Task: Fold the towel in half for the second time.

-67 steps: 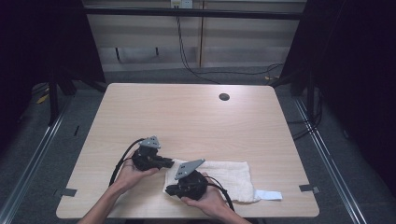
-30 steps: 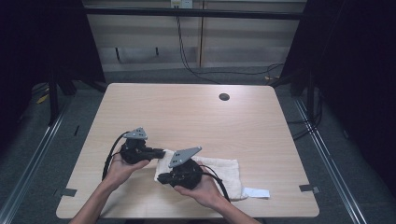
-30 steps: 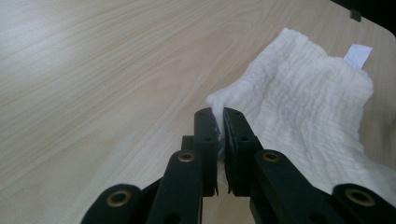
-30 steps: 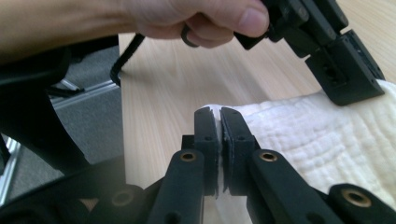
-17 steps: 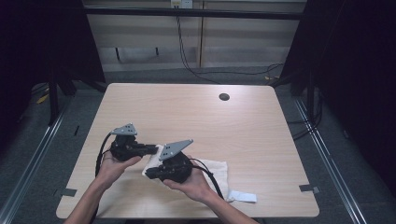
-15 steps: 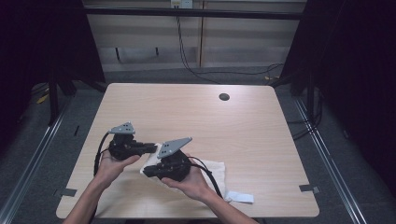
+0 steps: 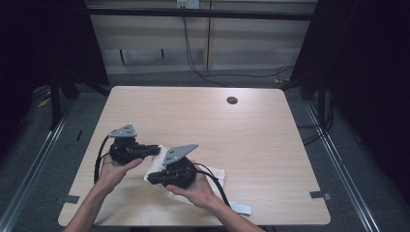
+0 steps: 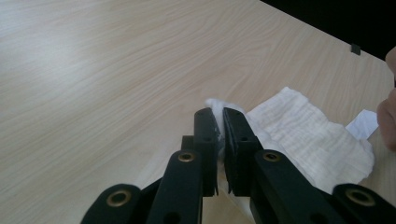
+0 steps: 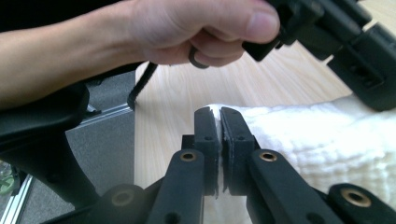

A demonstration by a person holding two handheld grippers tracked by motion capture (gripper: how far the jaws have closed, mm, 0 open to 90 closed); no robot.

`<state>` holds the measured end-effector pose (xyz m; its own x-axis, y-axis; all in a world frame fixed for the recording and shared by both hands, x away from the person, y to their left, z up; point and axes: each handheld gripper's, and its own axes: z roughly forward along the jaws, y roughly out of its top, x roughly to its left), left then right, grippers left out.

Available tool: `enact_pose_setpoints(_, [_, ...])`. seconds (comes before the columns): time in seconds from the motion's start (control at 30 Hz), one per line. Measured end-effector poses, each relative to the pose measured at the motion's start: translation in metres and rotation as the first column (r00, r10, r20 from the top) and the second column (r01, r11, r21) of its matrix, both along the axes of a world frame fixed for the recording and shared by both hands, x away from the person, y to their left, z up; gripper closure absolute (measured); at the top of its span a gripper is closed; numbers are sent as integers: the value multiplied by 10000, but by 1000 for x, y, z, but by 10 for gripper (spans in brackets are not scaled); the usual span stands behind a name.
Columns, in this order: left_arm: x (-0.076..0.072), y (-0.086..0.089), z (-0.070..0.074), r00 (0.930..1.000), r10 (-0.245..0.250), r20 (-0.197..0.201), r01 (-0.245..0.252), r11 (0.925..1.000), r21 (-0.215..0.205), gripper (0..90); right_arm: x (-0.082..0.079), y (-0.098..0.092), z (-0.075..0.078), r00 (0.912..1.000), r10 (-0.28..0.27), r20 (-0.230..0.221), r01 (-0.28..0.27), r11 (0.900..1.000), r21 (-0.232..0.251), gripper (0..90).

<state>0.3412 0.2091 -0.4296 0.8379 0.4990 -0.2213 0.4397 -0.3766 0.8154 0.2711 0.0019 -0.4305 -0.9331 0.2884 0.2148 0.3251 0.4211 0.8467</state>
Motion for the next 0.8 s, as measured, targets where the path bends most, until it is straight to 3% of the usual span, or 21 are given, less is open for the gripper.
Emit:
enact_pose_setpoints(0.43, [-5, -37, 3, 9970, -777, -20, 777, 9960, 449, 850, -18, -44, 6, 9993, -366, 58, 365, 9992, 136, 865])
enact_pose_setpoints(0.67, [-5, -66, -2, 9898, -1409, -191, 1420, 9869, 761, 850, -26, -66, 6, 9983, -584, 69, 585, 9983, -77, 865])
enact_pose_setpoints(0.8, [-3, -78, -3, 9871, -1564, -337, 1588, 9835, 866, 850, -29, -77, 3, 9982, -601, 10, 601, 9971, -461, 865])
